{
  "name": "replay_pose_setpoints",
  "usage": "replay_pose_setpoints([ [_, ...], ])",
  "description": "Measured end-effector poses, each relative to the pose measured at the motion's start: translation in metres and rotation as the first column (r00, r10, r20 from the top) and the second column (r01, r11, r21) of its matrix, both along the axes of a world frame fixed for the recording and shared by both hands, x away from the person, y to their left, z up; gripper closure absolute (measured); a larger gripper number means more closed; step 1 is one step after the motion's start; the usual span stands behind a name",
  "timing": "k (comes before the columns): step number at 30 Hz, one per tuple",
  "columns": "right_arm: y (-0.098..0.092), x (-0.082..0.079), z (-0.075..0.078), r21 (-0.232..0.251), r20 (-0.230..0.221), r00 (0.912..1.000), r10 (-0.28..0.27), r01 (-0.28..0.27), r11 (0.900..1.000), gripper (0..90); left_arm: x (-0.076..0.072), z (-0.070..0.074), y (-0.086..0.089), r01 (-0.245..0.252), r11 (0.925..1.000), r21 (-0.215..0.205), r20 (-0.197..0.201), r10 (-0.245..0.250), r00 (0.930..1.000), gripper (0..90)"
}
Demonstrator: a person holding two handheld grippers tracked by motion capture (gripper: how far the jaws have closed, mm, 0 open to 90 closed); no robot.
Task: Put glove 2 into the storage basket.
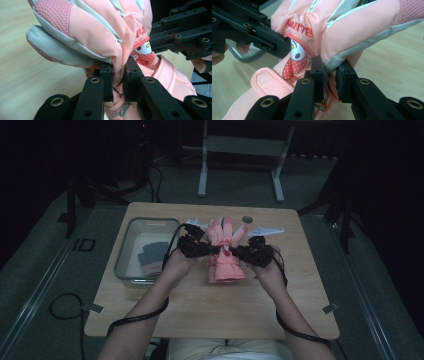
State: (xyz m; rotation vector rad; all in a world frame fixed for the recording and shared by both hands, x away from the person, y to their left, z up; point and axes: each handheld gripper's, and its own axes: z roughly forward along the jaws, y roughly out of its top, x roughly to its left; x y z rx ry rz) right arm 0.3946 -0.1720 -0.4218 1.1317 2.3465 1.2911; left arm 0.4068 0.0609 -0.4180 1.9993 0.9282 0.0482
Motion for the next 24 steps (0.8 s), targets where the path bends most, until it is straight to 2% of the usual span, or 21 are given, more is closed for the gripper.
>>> replay_pose_setpoints([
  [1, 0.004, 0.001, 0.004, 0.0, 0.009, 0.9999, 0.007, -0.007, 1.0, 77.9, 0.0, 0.007, 0.007, -0.005, 1.0, 0.0, 0.008, 0.005, 1.0, 79.9],
  [2, 0.004, 0.001, 0.004, 0.0, 0.009, 0.9999, 0.007, -0.007, 1.0, 77.9, 0.0, 0.007, 0.007, -0.005, 1.0, 0.0, 0.008, 0.005, 1.0, 79.9],
  [10, 0.041, 0.013, 0.028, 0.011, 0.042, 0.9977, 0.053, -0.054, 0.998, 77.9, -0.001, 0.032, 0.047, -0.071, 0.9974, -0.005, 0.047, 0.071, 0.9963, 79.9],
  [19, 0.091, 0.024, 0.05, 0.012, 0.076, 0.9901, 0.118, -0.119, 0.993, 77.9, -0.006, 0.055, 0.096, -0.136, 0.9906, 0.003, 0.073, 0.136, 0.988, 79.9],
  [20, 0.097, 0.025, 0.052, 0.009, 0.079, 0.9889, 0.126, -0.127, 0.992, 78.0, -0.006, 0.055, 0.096, -0.136, 0.9906, 0.003, 0.073, 0.136, 0.988, 79.9],
  [24, 0.123, 0.029, 0.06, 0.0, 0.093, 0.9834, 0.156, -0.156, 0.988, 77.9, -0.009, 0.063, 0.126, -0.178, 0.984, 0.0, 0.082, 0.177, 0.9808, 79.8],
])
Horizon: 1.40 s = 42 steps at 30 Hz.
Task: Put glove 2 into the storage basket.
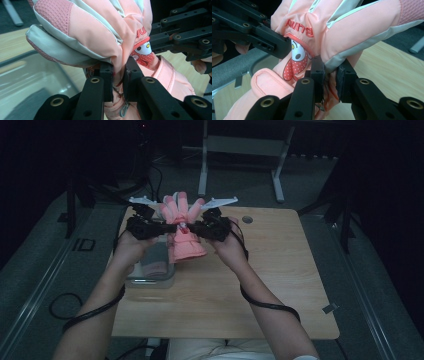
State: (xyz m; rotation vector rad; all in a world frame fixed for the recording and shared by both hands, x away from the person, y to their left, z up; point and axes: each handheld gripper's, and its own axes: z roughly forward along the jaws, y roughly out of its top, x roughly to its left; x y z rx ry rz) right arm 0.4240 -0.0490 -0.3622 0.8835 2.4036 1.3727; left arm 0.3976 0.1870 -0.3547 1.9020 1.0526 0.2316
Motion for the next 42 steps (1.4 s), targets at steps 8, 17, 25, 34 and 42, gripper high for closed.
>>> replay_pose_setpoints([
  [8, 0.044, 0.006, 0.001, -0.015, -0.004, 0.9982, 0.059, -0.06, 0.998, 77.9, -0.006, -0.002, 0.042, -0.053, 0.9985, 0.013, -0.017, 0.053, 0.9985, 79.8],
  [17, 0.097, 0.021, -0.041, -0.055, -0.087, 0.9915, 0.097, -0.102, 0.993, 77.9, 0.002, -0.044, 0.083, -0.107, 0.9942, -0.008, -0.118, 0.105, 0.9874, 79.6],
  [25, 0.107, 0.033, -0.072, -0.092, -0.15, 0.9858, 0.074, -0.089, 0.992, 77.7, 0.017, -0.082, 0.09, -0.124, 0.9921, -0.012, -0.196, 0.12, 0.9733, 79.5],
  [34, 0.125, 0.045, -0.102, -0.152, -0.212, 0.9768, 0.031, -0.064, 0.986, 75.3, 0.032, -0.108, 0.092, -0.177, 0.9801, 0.09, -0.256, 0.195, 0.9468, 78.5],
  [42, 0.129, 0.055, -0.109, -0.17, -0.216, 0.9763, -0.015, -0.022, 0.985, 63.3, 0.037, -0.119, 0.092, -0.264, 0.9541, 0.141, -0.28, 0.294, 0.9137, 75.7],
])
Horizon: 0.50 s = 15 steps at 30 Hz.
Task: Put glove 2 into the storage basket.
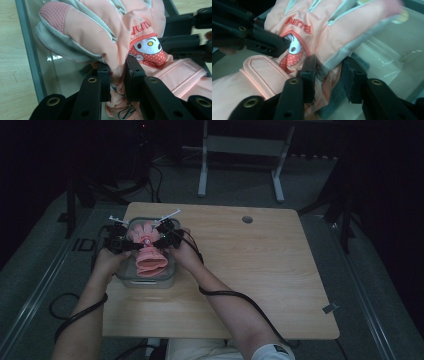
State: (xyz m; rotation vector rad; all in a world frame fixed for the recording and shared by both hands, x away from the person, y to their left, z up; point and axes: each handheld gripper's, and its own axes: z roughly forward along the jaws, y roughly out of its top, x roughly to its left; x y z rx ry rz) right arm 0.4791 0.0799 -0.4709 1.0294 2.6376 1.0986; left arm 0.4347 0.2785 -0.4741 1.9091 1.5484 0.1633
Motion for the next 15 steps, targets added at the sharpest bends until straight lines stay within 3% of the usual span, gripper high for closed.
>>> replay_pose_setpoints([
  [4, -0.001, -0.004, 0.004, -0.015, 0.039, 0.9992, 0.012, -0.012, 1.0, 60.5, 0.001, -0.003, 0.0, -0.025, 0.9995, 0.016, -0.005, 0.025, 0.9997, 68.7],
  [7, -0.005, -0.006, 0.009, -0.003, 0.047, 0.9987, 0.02, -0.02, 1.0, 58.2, 0.001, -0.004, -0.003, -0.032, 0.9972, 0.068, 0.014, 0.031, 0.9994, 66.0],
  [10, -0.01, -0.007, 0.014, 0.024, 0.046, 0.9988, 0.014, -0.015, 1.0, 55.2, 0.003, -0.008, -0.006, -0.036, 0.9983, 0.046, -0.002, 0.036, 0.9993, 65.5],
  [15, -0.021, -0.009, 0.017, 0.033, 0.046, 0.9987, 0.02, -0.021, 0.999, 50.9, 0.004, -0.006, -0.011, -0.02, 0.9972, 0.072, 0.007, 0.02, 0.9998, 59.5],
])
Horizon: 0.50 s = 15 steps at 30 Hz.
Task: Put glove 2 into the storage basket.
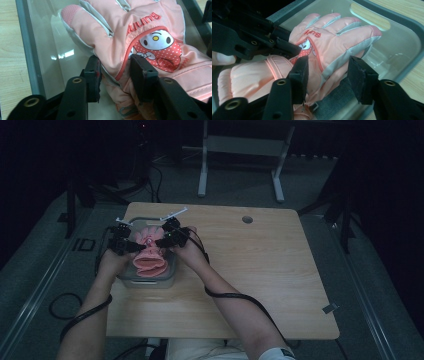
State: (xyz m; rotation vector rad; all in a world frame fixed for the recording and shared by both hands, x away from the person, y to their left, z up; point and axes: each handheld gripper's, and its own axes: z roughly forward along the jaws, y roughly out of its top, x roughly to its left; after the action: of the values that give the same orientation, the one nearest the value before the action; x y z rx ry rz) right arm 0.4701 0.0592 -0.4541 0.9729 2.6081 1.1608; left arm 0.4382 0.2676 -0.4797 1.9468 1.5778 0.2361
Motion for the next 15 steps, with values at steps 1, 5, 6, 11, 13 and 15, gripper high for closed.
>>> replay_pose_setpoints([
  [1, -0.003, 0.0, 0.0, 0.001, -0.001, 1.0, -0.003, 0.003, 1.0, 50.5, 0.0, 0.0, 0.0, -0.005, 1.0, -0.005, -0.005, 0.005, 1.0, 59.2],
  [5, -0.013, 0.001, 0.002, 0.019, -0.006, 0.9999, -0.013, 0.013, 1.0, 49.9, -0.003, -0.001, -0.006, 0.018, 0.9997, -0.018, -0.021, -0.018, 0.9996, 59.3],
  [6, -0.016, 0.001, 0.002, 0.023, -0.008, 0.9999, -0.015, 0.016, 1.0, 49.5, -0.003, -0.001, -0.006, 0.018, 0.9997, -0.018, -0.021, -0.018, 0.9996, 59.3],
  [11, -0.024, 0.001, 0.001, 0.03, -0.007, 0.9997, -0.025, 0.025, 0.999, 48.5, -0.005, 0.004, -0.007, 0.018, 0.9998, -0.013, 0.011, -0.018, 0.9998, 53.0],
  [13, -0.027, 0.0, 0.001, 0.028, -0.001, 0.9997, -0.022, 0.022, 0.999, 47.2, -0.007, 0.005, -0.001, -0.004, 0.999, -0.044, 0.031, 0.005, 0.9995, 43.1],
  [15, -0.03, 0.0, 0.003, 0.03, 0.005, 0.9998, -0.02, 0.019, 0.999, 45.6, -0.008, 0.004, 0.006, -0.025, 0.9977, -0.064, 0.043, 0.028, 0.9987, 36.4],
])
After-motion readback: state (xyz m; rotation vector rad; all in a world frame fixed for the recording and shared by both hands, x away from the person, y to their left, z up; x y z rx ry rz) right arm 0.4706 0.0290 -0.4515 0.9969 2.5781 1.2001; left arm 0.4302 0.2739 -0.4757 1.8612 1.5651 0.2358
